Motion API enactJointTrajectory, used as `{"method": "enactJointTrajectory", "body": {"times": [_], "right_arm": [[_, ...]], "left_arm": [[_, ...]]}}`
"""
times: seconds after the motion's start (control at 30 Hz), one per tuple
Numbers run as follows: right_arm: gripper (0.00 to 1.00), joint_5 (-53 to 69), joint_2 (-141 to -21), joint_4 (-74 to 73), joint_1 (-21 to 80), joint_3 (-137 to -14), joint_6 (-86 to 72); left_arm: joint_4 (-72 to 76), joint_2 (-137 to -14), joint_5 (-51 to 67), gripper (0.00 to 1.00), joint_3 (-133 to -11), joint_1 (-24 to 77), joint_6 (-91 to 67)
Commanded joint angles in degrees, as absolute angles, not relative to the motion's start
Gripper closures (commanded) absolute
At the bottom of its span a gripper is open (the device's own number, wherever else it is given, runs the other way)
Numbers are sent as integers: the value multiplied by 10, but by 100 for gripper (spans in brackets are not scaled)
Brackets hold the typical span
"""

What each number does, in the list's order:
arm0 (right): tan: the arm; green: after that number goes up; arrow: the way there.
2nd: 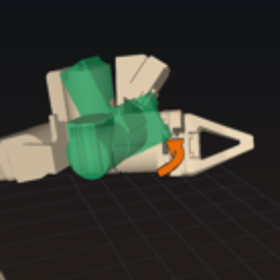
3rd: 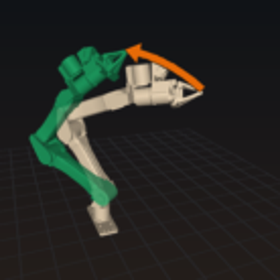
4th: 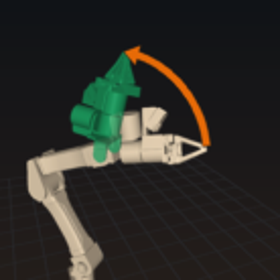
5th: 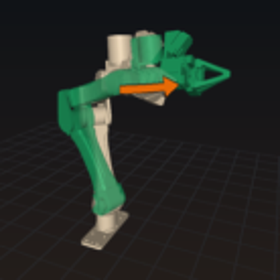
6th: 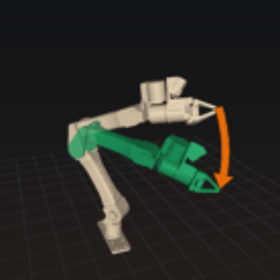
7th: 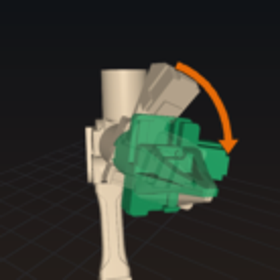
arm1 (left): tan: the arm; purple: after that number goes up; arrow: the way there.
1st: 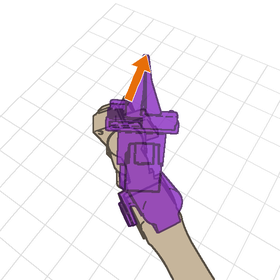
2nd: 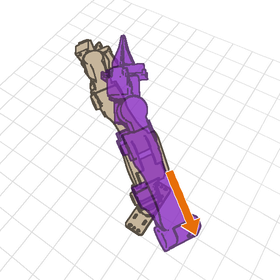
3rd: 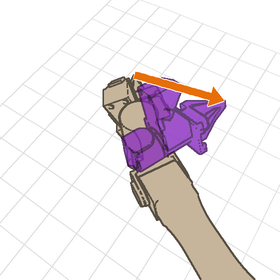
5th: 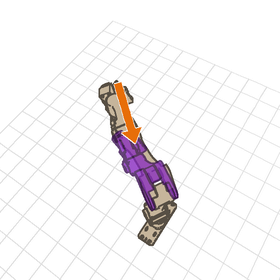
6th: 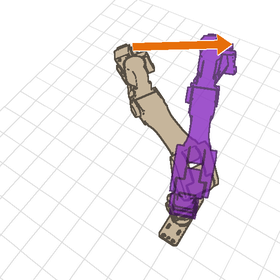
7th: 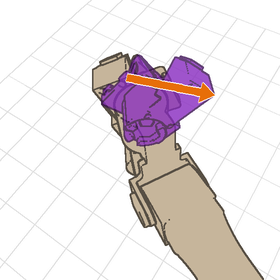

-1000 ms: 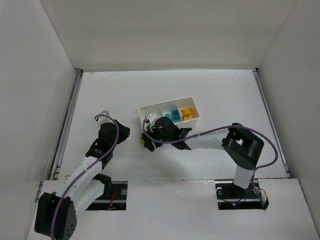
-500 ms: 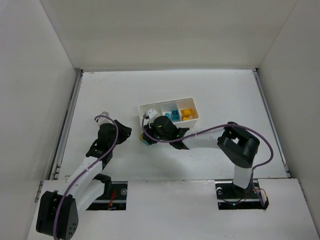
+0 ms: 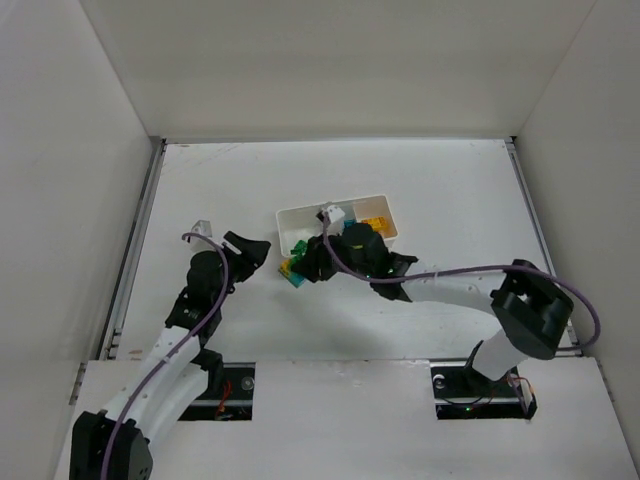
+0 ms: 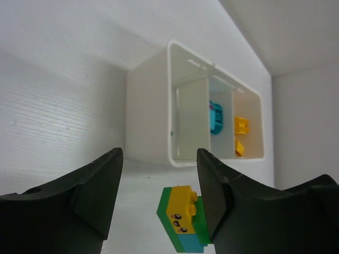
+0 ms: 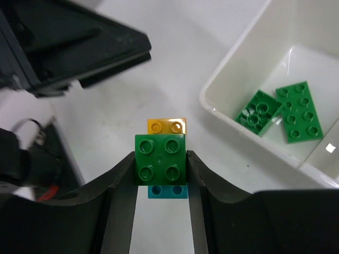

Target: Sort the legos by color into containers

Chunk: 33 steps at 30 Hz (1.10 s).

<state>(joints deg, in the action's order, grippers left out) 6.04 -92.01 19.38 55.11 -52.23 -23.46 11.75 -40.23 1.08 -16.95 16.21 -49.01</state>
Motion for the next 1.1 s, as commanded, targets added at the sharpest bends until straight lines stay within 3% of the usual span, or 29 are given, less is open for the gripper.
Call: {"method": "enactJointTrajectory", "body": {"times": [0.0, 0.2, 0.43, 0.7, 1.07], "right_arm": [[63, 136, -865, 294, 507, -491, -320], [63, 197, -846, 401, 416, -433, -468], [65, 291, -894, 560, 356, -398, -641], [65, 313, -925, 668, 354, -391, -744], [65, 283, -949, 715, 377, -398, -794]], "left_arm": [[192, -379, 26, 42, -165, 186, -531], [306, -375, 19, 38, -129, 247, -580], [467, -452, -5, 33, -112, 331, -598], [538, -493, -72, 32, -128, 392, -551], [556, -493, -87, 36, -134, 376, -544]]}}
